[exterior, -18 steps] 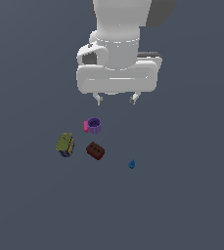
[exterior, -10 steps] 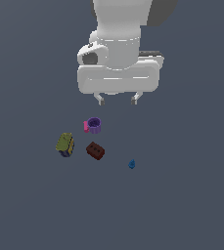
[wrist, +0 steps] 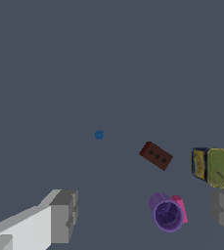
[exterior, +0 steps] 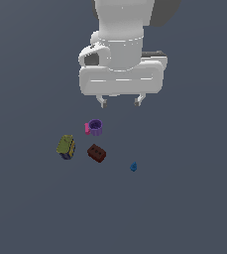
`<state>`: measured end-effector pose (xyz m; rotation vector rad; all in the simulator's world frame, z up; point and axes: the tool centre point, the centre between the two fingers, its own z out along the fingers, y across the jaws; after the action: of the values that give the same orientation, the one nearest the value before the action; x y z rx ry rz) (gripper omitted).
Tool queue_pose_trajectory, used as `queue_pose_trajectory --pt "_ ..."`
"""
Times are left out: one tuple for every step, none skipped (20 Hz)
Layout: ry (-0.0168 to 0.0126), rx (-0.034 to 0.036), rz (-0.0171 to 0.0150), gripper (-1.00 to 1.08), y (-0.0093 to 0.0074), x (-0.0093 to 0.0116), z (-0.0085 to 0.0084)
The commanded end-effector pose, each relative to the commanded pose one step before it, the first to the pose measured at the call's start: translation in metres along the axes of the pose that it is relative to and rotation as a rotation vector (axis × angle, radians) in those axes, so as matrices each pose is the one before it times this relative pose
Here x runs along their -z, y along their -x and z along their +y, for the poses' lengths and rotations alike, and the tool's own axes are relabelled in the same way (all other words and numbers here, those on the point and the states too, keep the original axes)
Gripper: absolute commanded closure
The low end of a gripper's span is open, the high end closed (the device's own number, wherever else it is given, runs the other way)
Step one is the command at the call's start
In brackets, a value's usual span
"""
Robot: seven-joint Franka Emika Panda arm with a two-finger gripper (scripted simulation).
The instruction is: Pick up a designated object from a clutter of objects.
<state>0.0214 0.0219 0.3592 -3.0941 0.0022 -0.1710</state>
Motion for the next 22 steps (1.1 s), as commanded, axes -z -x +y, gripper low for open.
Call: queue_pose_trajectory --pt "0.00122 0.00046 -0.00360 -0.92 -0.00204 -0.00636 -0.00137" --pt "0.00070 0.00008 -0.00169 -0.92 -0.00138 -0.00369 -0.00082" --pt "0.00081 0.00021 -0.00177 -0.92 -0.00146 -0.00412 -0.00090" --pt "0.00107 0.00037 -0.00222 -0.92 -0.00163 -0.00479 -0.00103" --pt "0.00125 0.00050 -0.00251 -0.92 -0.00177 -0.00538 -0.00116" --pt "0.00133 0.00056 -0.00273 -0.92 -0.00190 -0.00594 -0.00131" --pt "0.00139 0.00059 -0.00295 -0.92 -0.00203 -0.00652 -0.00147" --pt "0.00142 0.00064 -0.00308 -0.92 -0.00211 -0.00706 -0.00162" --pt "0.00155 0.00076 -0.00336 -0.92 -0.00219 -0.00770 -0.00179" --pt "0.00168 0.00090 -0.00368 -0.92 -0.00226 -0.00837 -0.00198" --pt "0.00172 0.00100 -0.00382 -0.92 -0.00228 -0.00894 -0.00214" --pt "0.00182 0.00113 -0.00411 -0.92 -0.00230 -0.00962 -0.00235" --pt "0.00186 0.00126 -0.00428 -0.92 -0.00227 -0.01024 -0.00253" --pt "0.00192 0.00141 -0.00453 -0.92 -0.00223 -0.01092 -0.00275" --pt "0.00197 0.00157 -0.00477 -0.92 -0.00215 -0.01156 -0.00296" --pt "0.00191 0.00166 -0.00476 -0.92 -0.00196 -0.01174 -0.00305" --pt "0.00185 0.00174 -0.00476 -0.92 -0.00175 -0.01183 -0.00311" --pt "0.00179 0.00182 -0.00475 -0.92 -0.00154 -0.01191 -0.00318" --pt "0.00170 0.00187 -0.00467 -0.92 -0.00131 -0.01185 -0.00319" --pt "0.00155 0.00183 -0.00442 -0.92 -0.00105 -0.01134 -0.00309" --pt "0.00141 0.00180 -0.00420 -0.92 -0.00081 -0.01081 -0.00297" --pt "0.00127 0.00173 -0.00393 -0.92 -0.00060 -0.01022 -0.00283"
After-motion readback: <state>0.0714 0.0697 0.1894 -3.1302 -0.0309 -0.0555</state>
